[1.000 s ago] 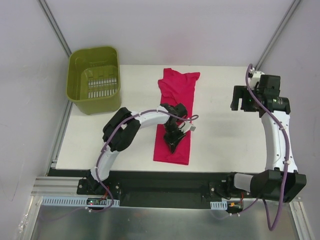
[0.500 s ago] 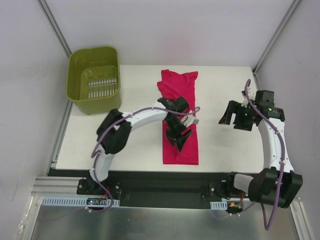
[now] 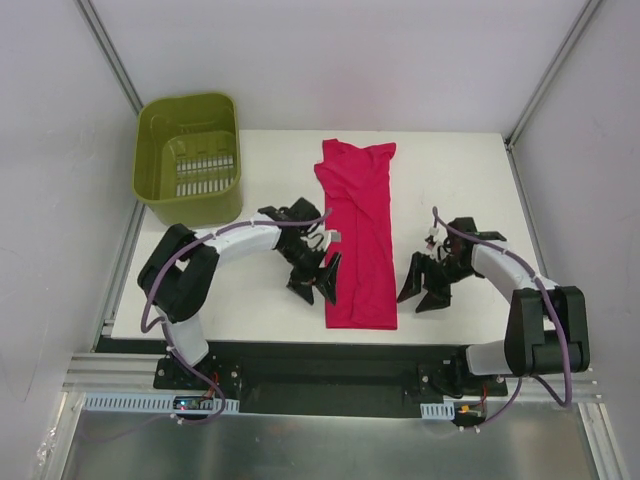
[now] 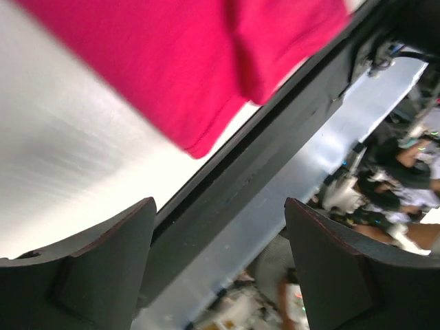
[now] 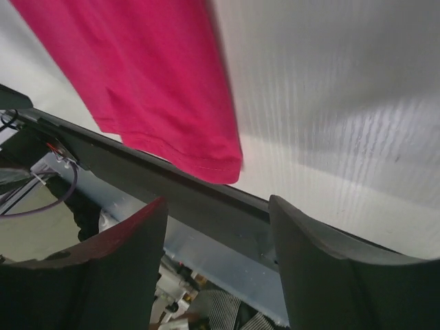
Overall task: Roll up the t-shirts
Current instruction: Roll the T-shirt to the center of the board.
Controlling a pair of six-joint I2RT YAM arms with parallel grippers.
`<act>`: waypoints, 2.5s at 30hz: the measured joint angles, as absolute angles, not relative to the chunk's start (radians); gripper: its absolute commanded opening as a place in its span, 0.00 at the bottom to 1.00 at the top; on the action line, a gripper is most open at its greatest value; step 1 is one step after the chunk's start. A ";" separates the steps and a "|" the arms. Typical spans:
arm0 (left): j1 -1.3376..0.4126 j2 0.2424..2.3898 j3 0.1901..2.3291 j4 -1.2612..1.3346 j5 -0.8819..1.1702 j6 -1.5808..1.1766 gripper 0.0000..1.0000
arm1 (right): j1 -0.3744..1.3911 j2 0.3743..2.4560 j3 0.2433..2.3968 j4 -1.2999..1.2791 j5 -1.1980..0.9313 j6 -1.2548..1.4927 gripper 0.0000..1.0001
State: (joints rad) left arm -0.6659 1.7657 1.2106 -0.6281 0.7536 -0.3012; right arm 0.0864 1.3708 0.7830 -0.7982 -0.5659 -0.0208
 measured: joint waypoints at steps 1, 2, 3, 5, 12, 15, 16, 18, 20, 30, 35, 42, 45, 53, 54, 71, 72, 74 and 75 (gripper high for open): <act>-0.669 1.777 1.167 -0.608 0.759 -0.331 0.73 | 0.099 1.378 0.759 -0.793 -0.565 -0.007 0.60; -0.671 1.783 1.120 -0.579 0.768 -0.361 0.73 | 0.110 1.385 0.733 -0.785 -0.565 0.004 0.59; -0.673 1.783 1.077 -0.546 0.777 -0.391 0.72 | 0.118 1.392 0.708 -0.777 -0.563 0.013 0.58; -0.675 1.783 1.011 -0.469 0.793 -0.455 0.68 | 0.123 1.409 0.667 -0.762 -0.563 0.030 0.55; -0.718 1.789 0.900 -0.262 0.819 -0.598 0.57 | 0.184 1.485 0.616 -0.684 -0.585 0.093 0.51; -0.741 1.815 0.900 -0.212 0.833 -0.630 0.52 | 0.213 1.504 0.616 -0.668 -0.604 0.111 0.47; -0.744 1.824 0.900 -0.205 0.840 -0.641 0.50 | 0.220 1.513 0.616 -0.665 -0.611 0.116 0.46; -0.745 1.842 0.900 -0.192 0.857 -0.656 0.46 | 0.224 1.527 0.617 -0.661 -0.620 0.123 0.44; -0.744 1.852 0.900 -0.187 0.863 -0.672 0.45 | 0.225 1.538 0.617 -0.659 -0.626 0.128 0.43; -0.725 1.902 0.907 -0.162 0.900 -0.697 0.25 | 0.225 1.567 0.630 -0.622 -0.645 0.131 0.25; -0.725 1.924 0.916 -0.137 0.897 -0.683 0.00 | 0.225 1.577 0.630 -0.577 -0.645 0.131 0.05; -0.702 1.917 0.928 -0.173 0.875 -0.666 0.00 | 0.224 1.578 0.648 -0.598 -0.641 0.119 0.01; -0.672 1.868 0.928 -0.224 0.822 -0.646 0.00 | 0.210 1.571 0.682 -0.646 -0.646 0.106 0.01; -0.659 1.683 0.973 -0.291 0.738 -0.560 0.00 | 0.184 1.535 0.806 -0.692 -0.689 0.069 0.01; -0.658 1.678 0.977 -0.295 0.733 -0.553 0.00 | 0.184 1.534 0.812 -0.695 -0.691 0.068 0.01; -0.633 1.722 1.120 -0.397 0.548 -0.469 0.00 | 0.165 1.543 0.934 -0.659 -0.688 0.066 0.01; -0.633 1.732 1.134 -0.400 0.539 -0.467 0.00 | 0.162 1.555 0.947 -0.654 -0.685 0.066 0.01; -0.633 1.751 1.153 -0.403 0.529 -0.463 0.00 | 0.159 1.582 0.967 -0.644 -0.681 0.064 0.01; -0.633 1.761 1.159 -0.404 0.521 -0.462 0.00 | 0.157 1.596 0.974 -0.640 -0.677 0.062 0.01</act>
State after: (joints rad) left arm -0.6327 1.7611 1.1595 -0.4038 0.5213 -0.4618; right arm 0.1566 1.5963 0.9745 -0.6399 -0.6773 0.0624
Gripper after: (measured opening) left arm 0.021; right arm 0.020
